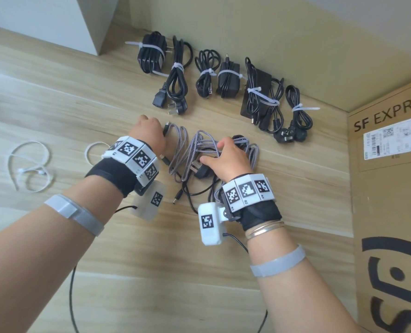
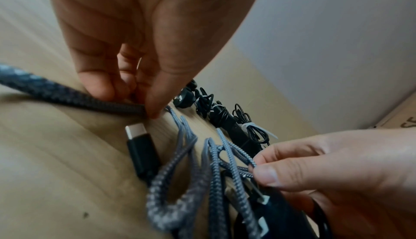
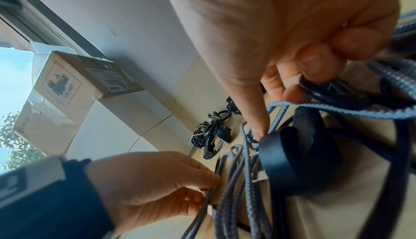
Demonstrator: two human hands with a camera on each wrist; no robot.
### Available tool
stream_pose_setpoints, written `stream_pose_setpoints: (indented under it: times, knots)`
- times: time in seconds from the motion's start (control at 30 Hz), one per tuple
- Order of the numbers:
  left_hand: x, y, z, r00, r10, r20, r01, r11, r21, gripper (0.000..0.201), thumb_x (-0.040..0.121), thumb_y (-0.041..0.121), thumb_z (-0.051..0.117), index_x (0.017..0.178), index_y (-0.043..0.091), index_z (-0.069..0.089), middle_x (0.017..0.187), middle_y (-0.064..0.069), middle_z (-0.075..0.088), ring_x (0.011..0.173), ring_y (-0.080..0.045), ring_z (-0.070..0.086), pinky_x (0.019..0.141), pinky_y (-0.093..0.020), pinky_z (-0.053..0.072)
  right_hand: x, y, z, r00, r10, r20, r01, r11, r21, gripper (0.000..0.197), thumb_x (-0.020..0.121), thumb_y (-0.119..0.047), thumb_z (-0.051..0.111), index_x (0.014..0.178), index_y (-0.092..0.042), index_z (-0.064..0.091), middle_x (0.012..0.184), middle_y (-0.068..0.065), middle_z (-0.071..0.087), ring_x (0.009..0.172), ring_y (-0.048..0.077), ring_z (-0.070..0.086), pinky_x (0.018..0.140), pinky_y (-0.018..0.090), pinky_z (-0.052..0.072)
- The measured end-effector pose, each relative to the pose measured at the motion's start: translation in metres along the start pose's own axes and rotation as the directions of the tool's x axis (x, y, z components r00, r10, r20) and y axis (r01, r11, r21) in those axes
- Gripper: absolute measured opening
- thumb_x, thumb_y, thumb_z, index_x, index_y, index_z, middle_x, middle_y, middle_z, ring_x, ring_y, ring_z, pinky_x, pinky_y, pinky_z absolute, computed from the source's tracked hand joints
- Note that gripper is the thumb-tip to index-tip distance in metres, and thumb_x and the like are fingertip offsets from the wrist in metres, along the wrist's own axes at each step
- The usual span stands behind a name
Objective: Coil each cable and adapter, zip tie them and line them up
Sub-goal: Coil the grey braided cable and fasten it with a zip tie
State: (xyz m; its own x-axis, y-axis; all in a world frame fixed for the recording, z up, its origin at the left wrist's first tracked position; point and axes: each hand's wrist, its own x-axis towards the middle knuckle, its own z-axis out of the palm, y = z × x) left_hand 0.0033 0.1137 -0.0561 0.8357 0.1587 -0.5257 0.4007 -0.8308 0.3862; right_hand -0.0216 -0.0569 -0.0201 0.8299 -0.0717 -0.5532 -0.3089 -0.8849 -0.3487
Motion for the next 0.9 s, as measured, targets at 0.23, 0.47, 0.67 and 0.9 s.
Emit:
stream_pose_setpoints:
  times: [0.23,0.47,0.67,0.9]
  knots:
    - [-0.011,0.015,-0.008,0.993,0.118,-0.004,-0.117,0.979,-0.168,0.010,0.092,0.018,0.043,0.094,0.008,0.042,0.082,-0.005,0.052,0.073,-0.023,0.049,0.060,-0.030,0.037,0.003,0.001,-0.005,0.999,-0.018,-0.040,0.017,0.999,-0.046,0.037,0.091,-0.036,0.055,0.123,-0.019,0.051,0.123,0.004,0.058,0.110,0.024,0.054,0.077,0.027,0.036]
    - [-0.011,0.023,-0.009,0.966,0.255,-0.034,-0.222,0.759,-0.612,0.007,0.091,0.007,0.035,0.092,0.013,0.038,0.068,0.000,0.055,0.060,-0.016,0.060,0.075,-0.042,0.054,0.004,-0.014,-0.006,0.969,-0.214,-0.120,0.217,0.976,0.011,0.033,0.096,-0.036,0.044,0.116,-0.021,0.064,0.116,0.005,0.062,0.105,0.022,0.057,0.081,0.028,0.039]
    - [-0.023,0.033,-0.015,0.936,0.309,-0.168,-0.326,0.583,-0.744,0.016,0.088,0.016,0.042,0.078,0.023,0.032,0.065,-0.003,0.035,0.045,-0.019,0.038,0.054,-0.043,0.047,0.005,-0.020,-0.006,0.968,-0.247,-0.048,0.250,0.925,0.287,0.035,0.097,-0.035,0.045,0.113,-0.013,0.065,0.112,0.008,0.067,0.105,0.023,0.059,0.085,0.030,0.042]
    - [-0.024,0.029,-0.012,0.923,0.384,-0.005,-0.301,0.718,-0.628,0.034,0.083,0.038,0.063,0.100,0.011,0.051,0.066,0.000,0.047,0.048,-0.014,0.042,0.041,-0.026,0.035,0.002,-0.022,-0.013,0.939,-0.301,-0.164,0.342,0.794,0.502,0.016,0.089,-0.009,0.057,0.082,-0.022,0.063,0.085,0.001,0.067,0.081,0.013,0.062,0.079,0.025,0.049]
